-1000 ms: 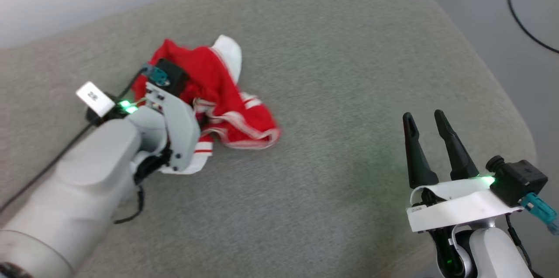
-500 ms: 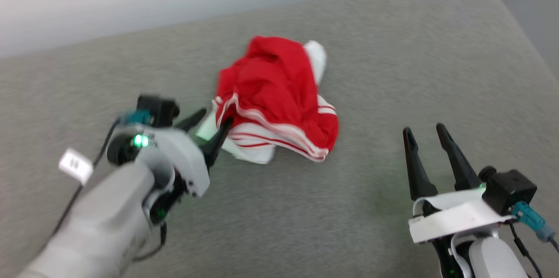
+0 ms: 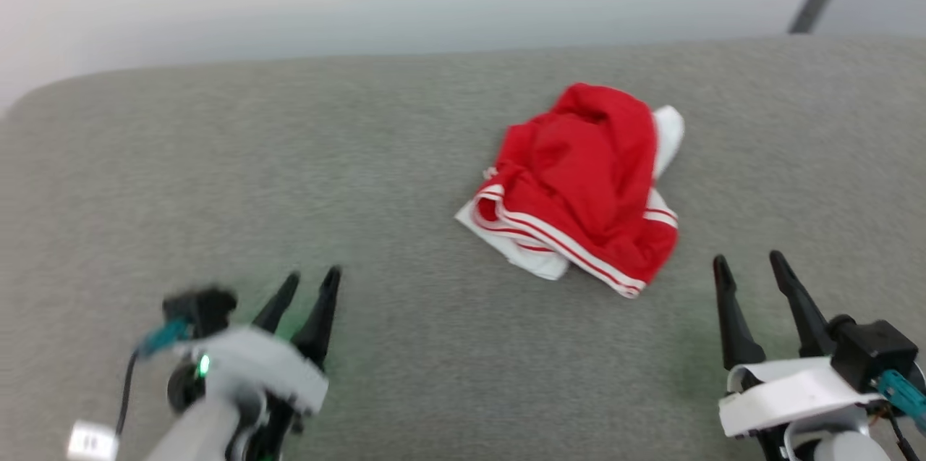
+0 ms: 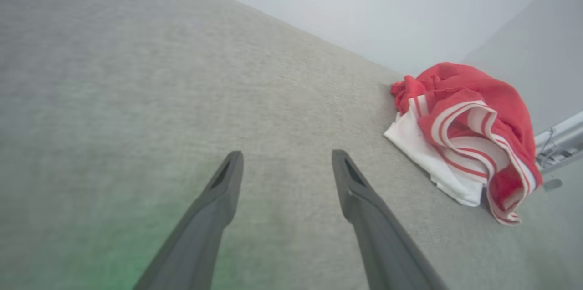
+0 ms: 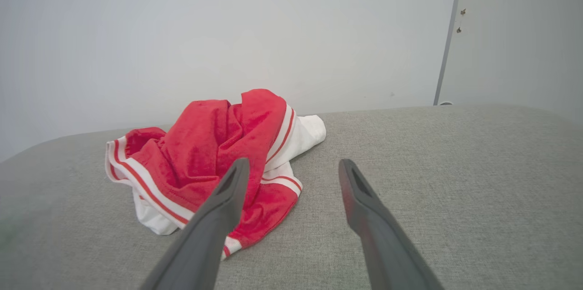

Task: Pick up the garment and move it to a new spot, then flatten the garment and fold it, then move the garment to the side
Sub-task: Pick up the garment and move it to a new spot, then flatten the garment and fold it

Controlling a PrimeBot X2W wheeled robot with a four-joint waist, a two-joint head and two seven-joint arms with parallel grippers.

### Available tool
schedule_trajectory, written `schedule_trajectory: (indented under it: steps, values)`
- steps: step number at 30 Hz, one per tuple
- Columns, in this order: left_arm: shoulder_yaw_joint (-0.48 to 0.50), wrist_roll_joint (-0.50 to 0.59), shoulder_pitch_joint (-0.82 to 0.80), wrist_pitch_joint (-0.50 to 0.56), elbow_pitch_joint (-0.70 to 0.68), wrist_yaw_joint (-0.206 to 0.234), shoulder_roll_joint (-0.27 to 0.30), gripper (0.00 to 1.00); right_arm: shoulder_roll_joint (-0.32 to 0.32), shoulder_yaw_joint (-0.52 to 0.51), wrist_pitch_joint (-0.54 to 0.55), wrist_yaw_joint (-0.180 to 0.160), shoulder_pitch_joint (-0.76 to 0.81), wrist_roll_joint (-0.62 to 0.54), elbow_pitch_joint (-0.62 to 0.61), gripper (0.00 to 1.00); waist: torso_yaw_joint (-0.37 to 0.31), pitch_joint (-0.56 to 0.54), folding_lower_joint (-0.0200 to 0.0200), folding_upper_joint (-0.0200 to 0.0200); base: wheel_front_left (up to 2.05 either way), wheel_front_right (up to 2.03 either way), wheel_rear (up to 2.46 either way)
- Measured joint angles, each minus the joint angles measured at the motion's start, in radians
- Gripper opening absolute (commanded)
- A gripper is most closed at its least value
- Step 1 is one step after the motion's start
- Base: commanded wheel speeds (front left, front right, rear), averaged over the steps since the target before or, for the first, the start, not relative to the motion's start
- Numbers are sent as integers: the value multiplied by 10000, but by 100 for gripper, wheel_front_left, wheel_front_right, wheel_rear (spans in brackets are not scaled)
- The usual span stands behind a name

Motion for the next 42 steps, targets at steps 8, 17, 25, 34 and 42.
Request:
schedule_trajectory:
  steps: [8,17,25,34,42]
  values:
    - [3010,2010,2082,2,-1118,-56,-755,100,-63,-658,0,0,416,117,-25,100,700,-440,1,0,0,0,0]
    - [5283,5994,3493,2,-3379,61,-1290,100,-336,-1135,0,0,709,153,-198,100,719,-863,0,0,0,0,0]
    - [6426,8134,3983,2,-5382,31,-2178,100,-426,-1187,0,0,550,165,-541,100,584,-790,0,0,0,0,0]
    - [6466,8780,4272,2,-5118,-56,-2654,100,-314,-886,0,0,547,194,-330,100,472,-594,0,0,0,0,0]
    - [6518,8838,4284,2,-4991,-86,-2821,100,-368,-642,0,0,408,213,-102,100,421,-627,0,0,0,0,0]
